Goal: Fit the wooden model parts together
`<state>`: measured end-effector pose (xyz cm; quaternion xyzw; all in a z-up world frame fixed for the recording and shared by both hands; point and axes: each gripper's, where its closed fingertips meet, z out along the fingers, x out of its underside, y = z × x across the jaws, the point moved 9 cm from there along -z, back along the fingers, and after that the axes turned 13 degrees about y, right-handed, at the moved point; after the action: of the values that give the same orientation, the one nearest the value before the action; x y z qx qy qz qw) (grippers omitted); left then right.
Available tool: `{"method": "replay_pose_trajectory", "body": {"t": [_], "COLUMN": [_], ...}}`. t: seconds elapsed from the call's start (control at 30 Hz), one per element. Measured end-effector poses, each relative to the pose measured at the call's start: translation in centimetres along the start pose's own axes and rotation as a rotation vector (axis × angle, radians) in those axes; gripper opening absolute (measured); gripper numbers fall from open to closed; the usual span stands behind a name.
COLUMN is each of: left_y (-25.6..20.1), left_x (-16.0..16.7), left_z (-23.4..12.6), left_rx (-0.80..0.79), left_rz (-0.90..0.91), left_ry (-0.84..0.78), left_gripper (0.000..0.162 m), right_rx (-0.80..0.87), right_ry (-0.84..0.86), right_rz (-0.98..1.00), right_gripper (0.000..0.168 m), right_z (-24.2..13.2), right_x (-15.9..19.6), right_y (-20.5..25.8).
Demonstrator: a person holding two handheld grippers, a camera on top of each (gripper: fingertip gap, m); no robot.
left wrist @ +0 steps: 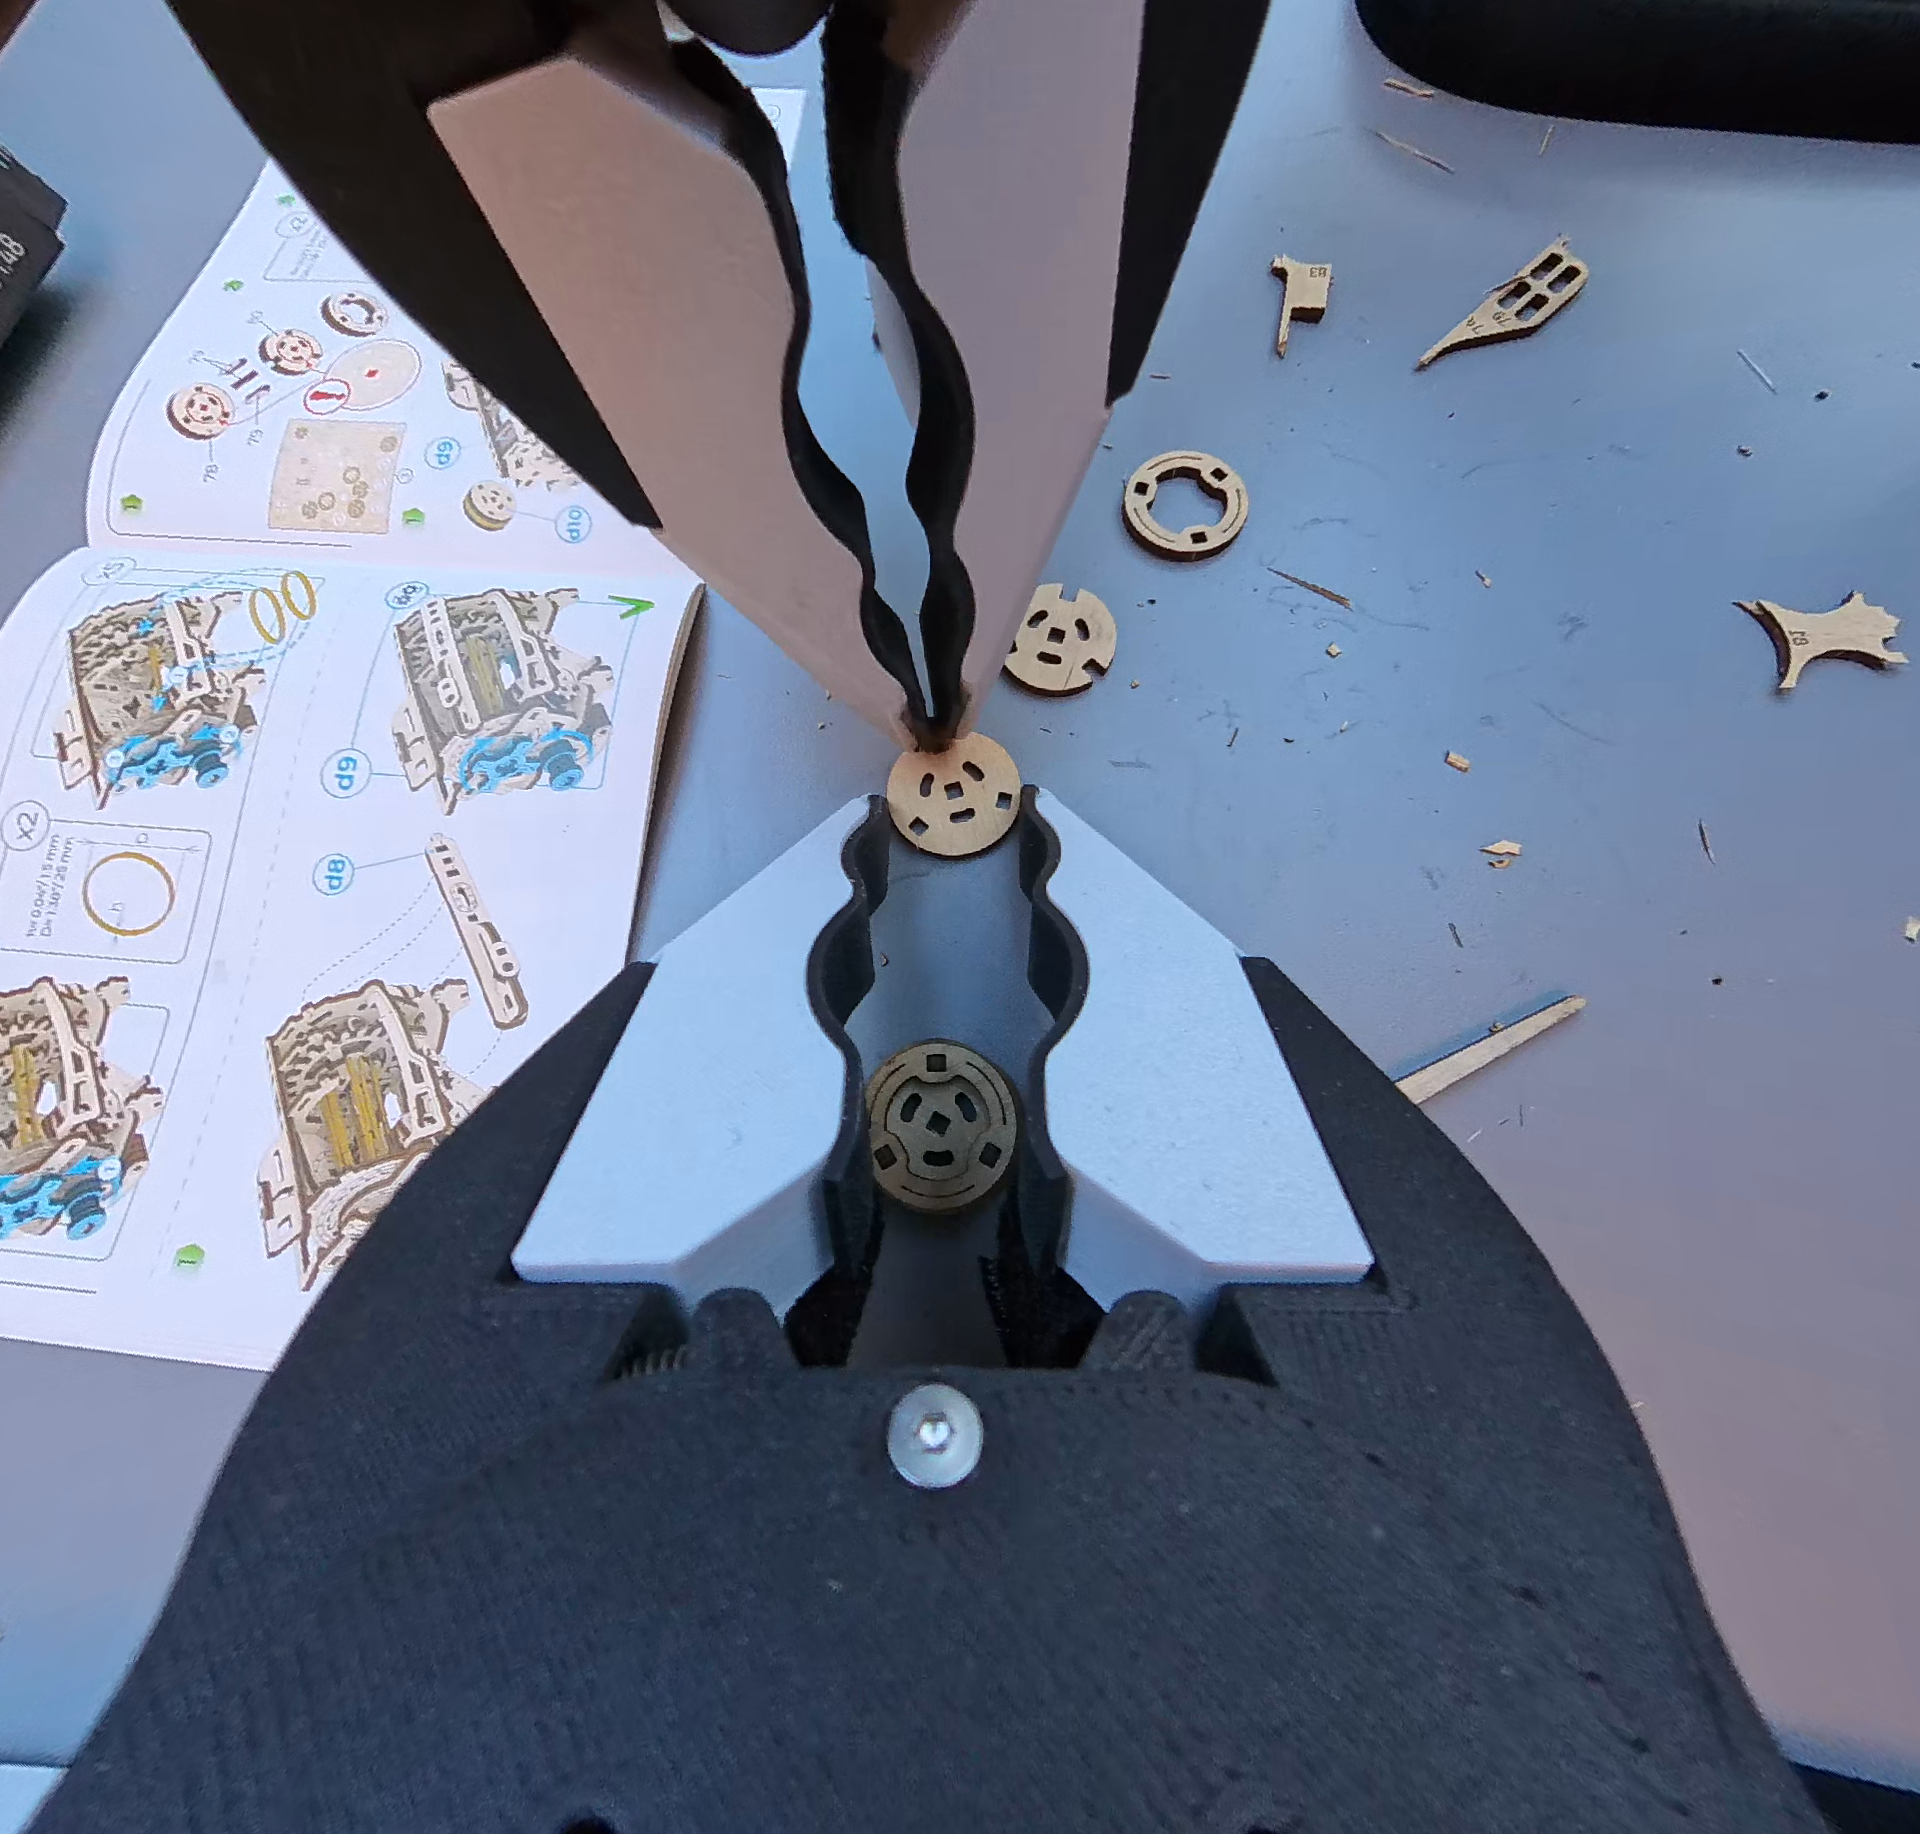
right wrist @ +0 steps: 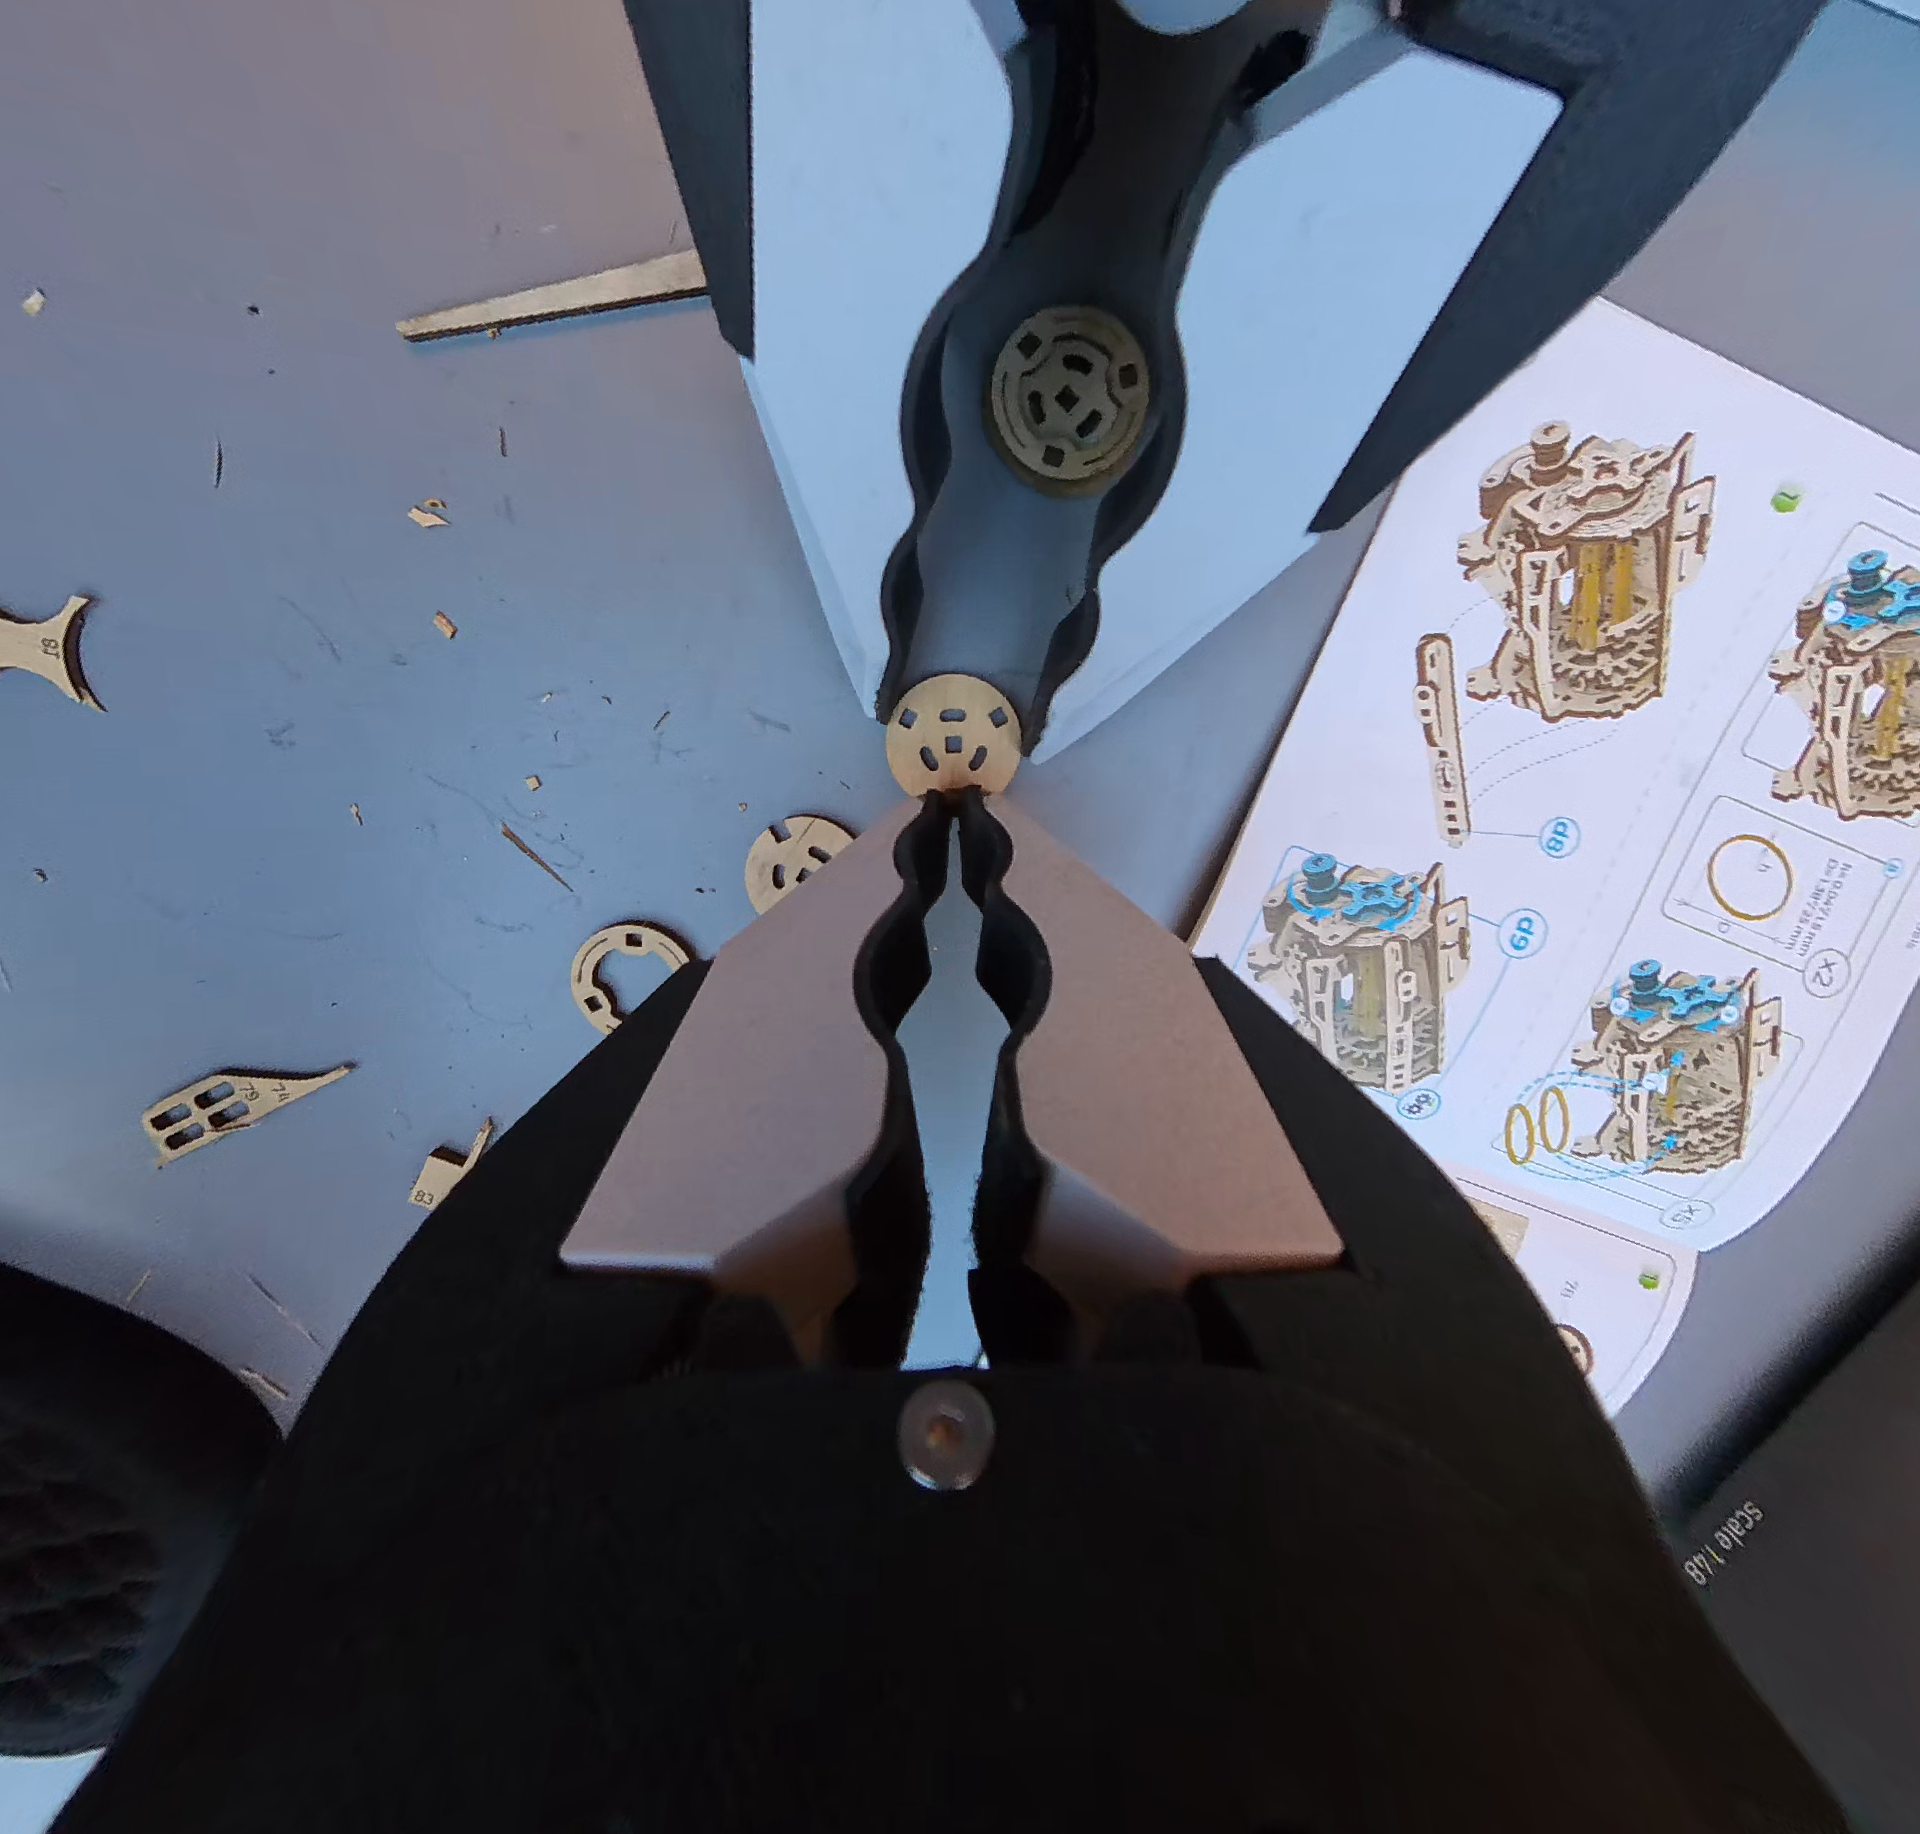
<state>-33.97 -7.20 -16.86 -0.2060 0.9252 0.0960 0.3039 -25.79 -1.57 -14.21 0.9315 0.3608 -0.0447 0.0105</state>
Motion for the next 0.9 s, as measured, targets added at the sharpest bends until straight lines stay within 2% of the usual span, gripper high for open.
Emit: {"method": "replay_pose_trajectory", "body": {"t": [0.33,0.9], "left_y": [-0.03,-0.14], "left_x": [-0.01,0.01], "left_z": [0.01,-0.02], "left_rx": [-0.003,0.0], "left_rz": [0.001,0.011], "left_ry": [-0.001,-0.001], "left_gripper": [0.023,0.024], "right_rx": [-0.012,-0.009], "right_ry": [0.031,-0.06], "right_rz": [-0.017,0.054], "right_gripper": [0.001,0.004], "right_z": [-0.01,0.2], "right_x": [-0.3,-0.02], "right_y": [-0.14,-0.09]}}
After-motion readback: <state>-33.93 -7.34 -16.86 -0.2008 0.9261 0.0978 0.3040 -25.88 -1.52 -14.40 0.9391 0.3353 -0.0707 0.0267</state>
